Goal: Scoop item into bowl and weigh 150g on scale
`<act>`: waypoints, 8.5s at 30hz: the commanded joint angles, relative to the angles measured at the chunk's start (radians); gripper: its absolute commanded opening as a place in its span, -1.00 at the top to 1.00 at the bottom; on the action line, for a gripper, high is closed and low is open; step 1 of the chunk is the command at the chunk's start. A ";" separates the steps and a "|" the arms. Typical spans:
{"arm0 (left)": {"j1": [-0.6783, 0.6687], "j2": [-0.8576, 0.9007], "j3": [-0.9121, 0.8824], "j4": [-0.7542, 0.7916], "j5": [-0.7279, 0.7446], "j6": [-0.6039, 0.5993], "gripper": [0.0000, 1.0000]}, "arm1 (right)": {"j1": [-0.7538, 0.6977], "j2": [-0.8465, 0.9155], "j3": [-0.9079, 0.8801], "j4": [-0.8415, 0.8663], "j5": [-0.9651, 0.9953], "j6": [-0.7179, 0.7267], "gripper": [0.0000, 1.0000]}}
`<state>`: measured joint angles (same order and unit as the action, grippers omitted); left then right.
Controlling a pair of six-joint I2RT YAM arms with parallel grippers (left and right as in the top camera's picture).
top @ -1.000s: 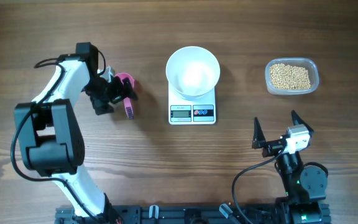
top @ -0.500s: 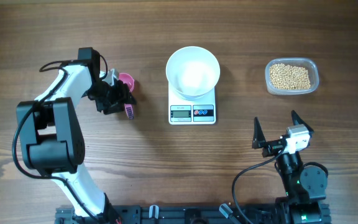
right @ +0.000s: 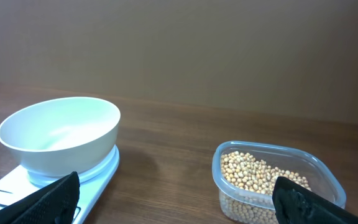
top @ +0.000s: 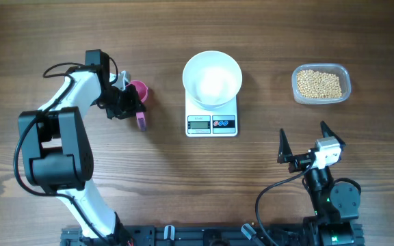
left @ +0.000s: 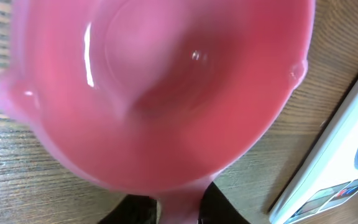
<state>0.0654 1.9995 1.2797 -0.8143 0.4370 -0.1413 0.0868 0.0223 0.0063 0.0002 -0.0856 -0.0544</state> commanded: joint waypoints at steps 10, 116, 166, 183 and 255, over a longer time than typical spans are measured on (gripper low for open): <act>0.019 -0.036 0.006 -0.004 0.272 -0.054 0.92 | 0.003 -0.002 0.000 0.002 -0.010 0.002 -1.00; -0.597 -0.375 0.048 1.000 0.089 -1.227 0.91 | 0.005 1.272 0.903 0.402 -0.827 1.651 0.91; -0.631 -0.421 0.032 -0.085 -0.177 -0.359 0.92 | -0.204 1.347 1.503 -1.025 0.072 0.483 0.91; -0.635 -0.568 -0.204 0.160 -0.170 -0.157 0.92 | -0.204 1.347 1.503 -1.058 0.072 0.388 0.91; -0.666 -0.513 -0.676 1.015 -0.205 -0.211 0.92 | -0.204 1.394 1.503 -0.973 0.072 0.345 0.91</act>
<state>-0.6010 1.3880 0.6094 0.1143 0.2043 -0.3359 -0.1150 1.4101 1.5112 -0.9802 -0.0250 0.3080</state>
